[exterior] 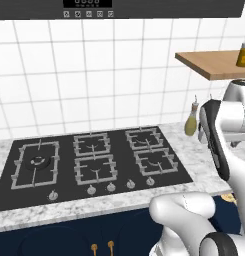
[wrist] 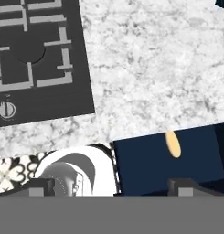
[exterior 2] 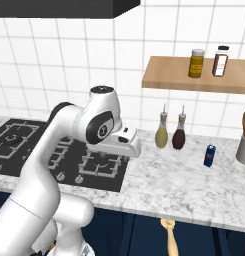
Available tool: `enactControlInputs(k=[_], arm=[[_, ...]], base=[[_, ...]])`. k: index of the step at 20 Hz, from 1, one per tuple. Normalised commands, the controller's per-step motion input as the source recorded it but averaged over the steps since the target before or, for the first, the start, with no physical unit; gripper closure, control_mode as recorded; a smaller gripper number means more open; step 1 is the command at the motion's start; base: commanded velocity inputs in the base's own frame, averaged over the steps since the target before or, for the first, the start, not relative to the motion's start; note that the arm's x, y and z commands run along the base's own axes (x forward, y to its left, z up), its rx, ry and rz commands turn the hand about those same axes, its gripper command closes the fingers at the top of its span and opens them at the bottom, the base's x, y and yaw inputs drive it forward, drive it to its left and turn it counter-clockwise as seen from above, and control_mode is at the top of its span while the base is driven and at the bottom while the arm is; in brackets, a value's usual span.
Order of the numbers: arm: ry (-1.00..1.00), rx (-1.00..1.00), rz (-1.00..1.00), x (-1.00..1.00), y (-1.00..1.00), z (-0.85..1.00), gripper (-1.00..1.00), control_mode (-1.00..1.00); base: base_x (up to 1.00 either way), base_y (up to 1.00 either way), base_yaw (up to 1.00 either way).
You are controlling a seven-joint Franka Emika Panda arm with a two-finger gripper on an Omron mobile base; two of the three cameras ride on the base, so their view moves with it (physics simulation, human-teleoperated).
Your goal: Pick the pizza cutter from the drawer and place it on the counter.
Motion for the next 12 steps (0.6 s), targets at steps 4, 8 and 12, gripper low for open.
enactControlInputs(k=[4,8,12], arm=[[0.09,-0.07,-0.04,-0.22,-0.85,-0.5,-1.0,-1.0],[0.07,-0.01,-0.02,-0.36,-0.97,-0.55,-1.0,-1.0],[0.01,0.0,-0.02,-0.56,-0.99,-0.65,-1.0,-1.0]], base=[[0.0,0.0,0.0],[0.0,0.0,0.0],[0.0,0.0,0.0]])
